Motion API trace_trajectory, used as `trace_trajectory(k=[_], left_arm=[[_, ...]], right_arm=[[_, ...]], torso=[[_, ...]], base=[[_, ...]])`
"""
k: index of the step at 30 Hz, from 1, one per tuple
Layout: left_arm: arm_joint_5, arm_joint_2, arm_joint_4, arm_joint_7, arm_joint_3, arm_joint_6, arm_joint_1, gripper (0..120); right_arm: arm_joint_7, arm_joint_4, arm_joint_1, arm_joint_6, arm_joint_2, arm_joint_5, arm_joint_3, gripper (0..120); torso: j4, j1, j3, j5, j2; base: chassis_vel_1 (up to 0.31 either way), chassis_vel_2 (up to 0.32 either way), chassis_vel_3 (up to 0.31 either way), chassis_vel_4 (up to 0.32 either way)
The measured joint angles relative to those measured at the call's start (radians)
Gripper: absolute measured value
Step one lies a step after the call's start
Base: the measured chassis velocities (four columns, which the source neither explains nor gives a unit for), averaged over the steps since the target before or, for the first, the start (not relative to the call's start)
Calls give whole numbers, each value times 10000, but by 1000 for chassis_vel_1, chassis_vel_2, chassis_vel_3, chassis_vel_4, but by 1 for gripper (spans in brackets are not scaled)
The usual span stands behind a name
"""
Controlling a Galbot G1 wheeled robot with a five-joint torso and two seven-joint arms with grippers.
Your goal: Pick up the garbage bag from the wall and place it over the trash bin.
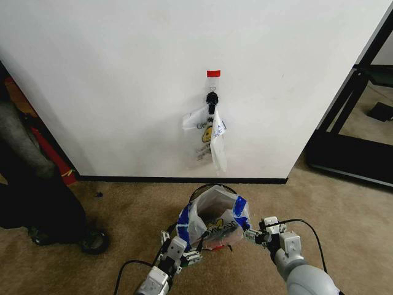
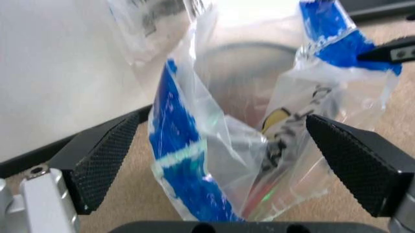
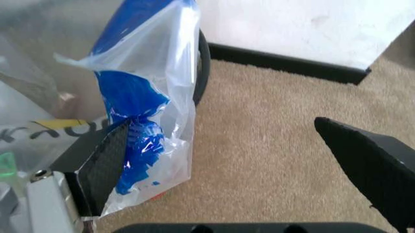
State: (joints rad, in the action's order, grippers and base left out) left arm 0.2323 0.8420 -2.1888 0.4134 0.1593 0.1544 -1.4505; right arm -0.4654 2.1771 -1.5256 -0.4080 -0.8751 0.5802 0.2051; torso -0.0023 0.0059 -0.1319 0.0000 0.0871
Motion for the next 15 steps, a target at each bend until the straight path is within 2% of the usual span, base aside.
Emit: trace_trajectory(k=[15], left_arm=[[828, -278, -836, -22, -1046, -232, -211, 100]], right_arm=[[406, 742, -1081, 1131, 483, -1117, 691, 100]], torso=[[-1, 0, 0, 0, 0]], base=[[0, 0, 0, 0]])
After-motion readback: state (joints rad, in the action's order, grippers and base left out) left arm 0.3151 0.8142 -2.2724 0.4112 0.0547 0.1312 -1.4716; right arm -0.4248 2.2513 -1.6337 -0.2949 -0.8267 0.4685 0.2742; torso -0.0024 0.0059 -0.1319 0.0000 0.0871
